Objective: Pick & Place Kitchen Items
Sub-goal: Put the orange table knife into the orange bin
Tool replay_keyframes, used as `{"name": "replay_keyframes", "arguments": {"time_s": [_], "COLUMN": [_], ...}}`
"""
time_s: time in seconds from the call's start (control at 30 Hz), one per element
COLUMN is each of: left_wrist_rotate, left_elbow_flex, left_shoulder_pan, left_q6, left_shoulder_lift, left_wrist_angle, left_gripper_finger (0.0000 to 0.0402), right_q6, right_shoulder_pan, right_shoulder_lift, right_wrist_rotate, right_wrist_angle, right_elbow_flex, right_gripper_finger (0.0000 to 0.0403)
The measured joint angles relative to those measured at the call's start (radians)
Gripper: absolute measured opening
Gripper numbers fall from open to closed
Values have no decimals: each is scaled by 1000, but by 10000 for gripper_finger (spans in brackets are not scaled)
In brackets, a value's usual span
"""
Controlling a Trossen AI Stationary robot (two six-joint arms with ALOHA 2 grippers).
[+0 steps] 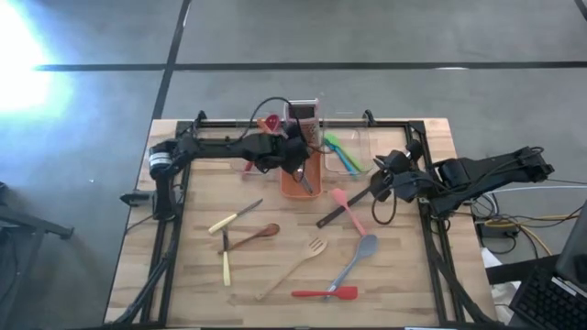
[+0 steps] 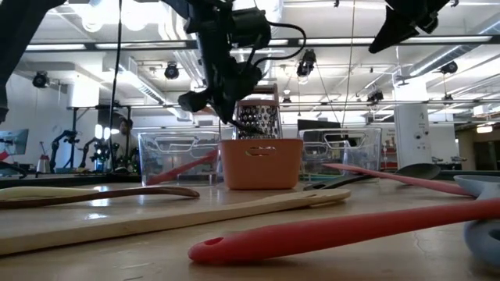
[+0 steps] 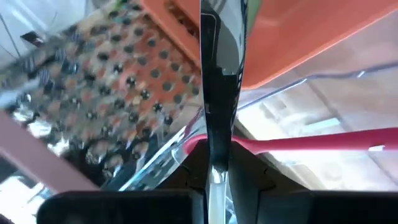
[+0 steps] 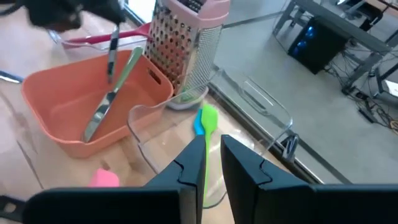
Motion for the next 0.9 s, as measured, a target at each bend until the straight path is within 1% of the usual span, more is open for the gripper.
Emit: {"name": "replay_keyframes", "arguments": {"time_s": [0.27,0.43,0.53,0.7,0.9], "left_wrist_rotate": [-38,-104,-124,-123,-84], "left_elbow_flex": [1,6,8,8,8], "left_shoulder_pan": [-58,-66,-66,-73,-93], "left_q6": [69,104,122,127,129], "left_shoulder_lift": [59,112,130,151,151], "left_wrist_angle": [26,32,39,40,43], "left_gripper_finger": [37,37,37,37,37], "right_q6": [8,9,9,7,5], "right_shoulder_pan": [0,0,0,0,0], "right_shoulder_lift": [-26,-28,-28,-28,-28], "right_wrist_rotate": [3,0,-1,-2,-3], "right_wrist_angle": [30,44,44,44,44], "right_elbow_flex": [-52,-70,-71,-72,-72], "right_gripper_finger": [43,44,43,44,43]}}
